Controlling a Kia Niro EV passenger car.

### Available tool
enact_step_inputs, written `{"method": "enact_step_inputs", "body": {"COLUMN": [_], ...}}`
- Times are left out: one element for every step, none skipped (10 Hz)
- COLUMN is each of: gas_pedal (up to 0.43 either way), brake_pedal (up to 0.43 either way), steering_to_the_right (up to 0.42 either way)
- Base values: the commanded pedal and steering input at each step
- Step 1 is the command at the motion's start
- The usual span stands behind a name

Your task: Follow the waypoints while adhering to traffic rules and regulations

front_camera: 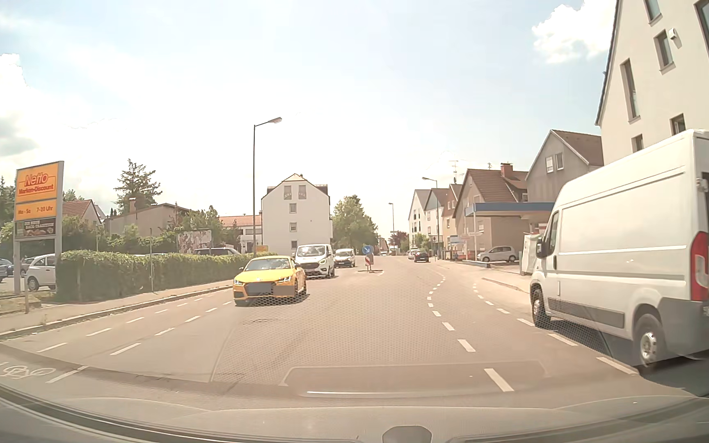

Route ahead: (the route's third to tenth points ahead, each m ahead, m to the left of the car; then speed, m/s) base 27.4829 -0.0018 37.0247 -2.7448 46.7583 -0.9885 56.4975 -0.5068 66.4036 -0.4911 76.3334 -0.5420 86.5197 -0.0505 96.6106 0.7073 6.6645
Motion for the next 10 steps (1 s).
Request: {"method": "enact_step_inputs", "body": {"gas_pedal": [0.110,0.110,0.110,0.110,0.110,0.110,0.110,0.110,0.110,0.110], "brake_pedal": [0.000,0.000,0.000,0.000,0.000,0.000,0.000,0.000,0.000,0.000], "steering_to_the_right": [0.003,0.004,0.004,0.004,0.005,0.006,0.008,0.009,0.012,0.014]}}
